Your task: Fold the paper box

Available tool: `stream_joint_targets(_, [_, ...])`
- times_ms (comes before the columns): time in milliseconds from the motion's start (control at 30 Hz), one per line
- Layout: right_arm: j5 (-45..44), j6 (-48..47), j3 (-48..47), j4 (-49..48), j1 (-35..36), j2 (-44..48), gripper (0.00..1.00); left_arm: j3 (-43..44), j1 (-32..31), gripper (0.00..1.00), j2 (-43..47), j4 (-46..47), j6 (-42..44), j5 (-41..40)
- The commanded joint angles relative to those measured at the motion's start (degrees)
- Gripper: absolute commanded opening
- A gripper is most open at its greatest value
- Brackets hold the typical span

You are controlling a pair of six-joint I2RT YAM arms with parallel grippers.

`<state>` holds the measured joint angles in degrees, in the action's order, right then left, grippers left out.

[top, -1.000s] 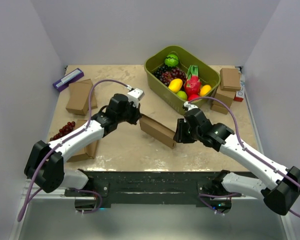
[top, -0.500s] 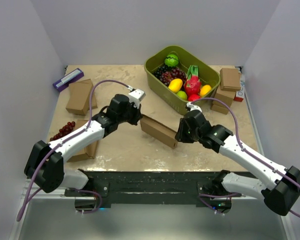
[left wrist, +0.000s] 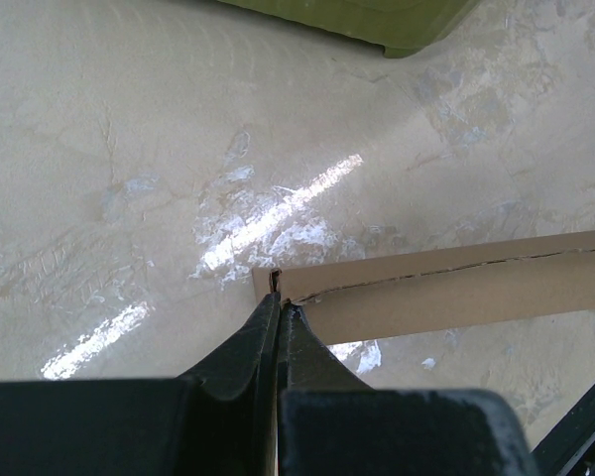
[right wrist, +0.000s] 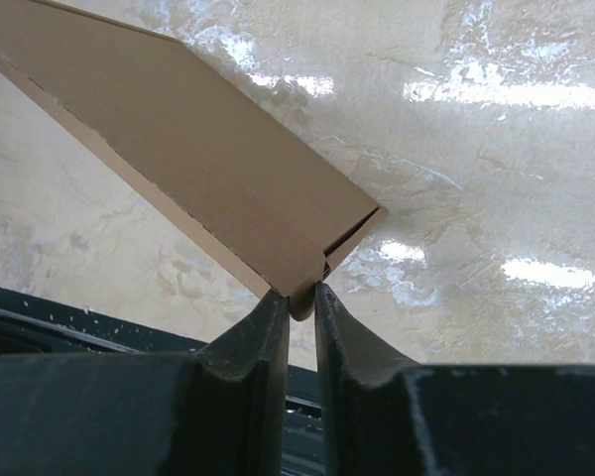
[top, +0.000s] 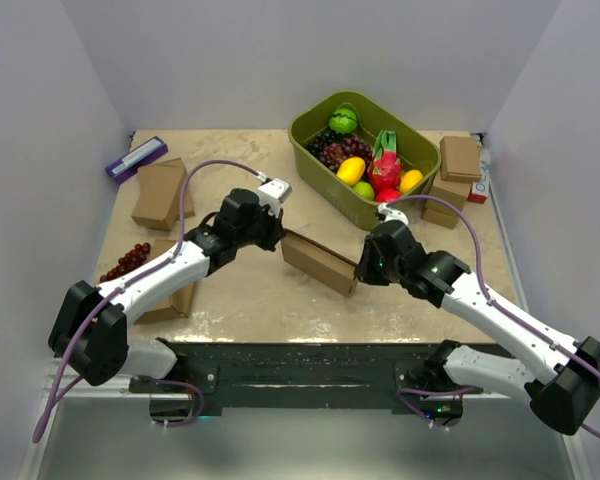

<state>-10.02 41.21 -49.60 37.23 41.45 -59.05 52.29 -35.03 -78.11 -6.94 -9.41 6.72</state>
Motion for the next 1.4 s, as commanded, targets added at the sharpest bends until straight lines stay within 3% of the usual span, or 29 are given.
stream_joint_targets(0, [-1.85,1.41,-1.64,-1.28,-0.06,1.57,0.16,0.44,-0.75,0.0,-1.35,-4.49,0.8,0.22])
stream_joint_targets(133, [-1.49,2.12,-1.55,-1.81,-0.14,1.92,0.06,0.35,-1.1,0.0,-1.43,-4.49,0.8,0.13])
stream_joint_targets(367, [-0.61,2.91,-0.41,-3.04,-0.06,2.0,0.0,0.44,-1.89,0.0,-1.79,-4.49,0.88,0.05])
stream_joint_targets(1367, [-1.67,7.31,4.17,-7.71,1.96,0.6,0.0,0.44,-3.21,0.0,-1.79,-4.75,0.8,-0.13])
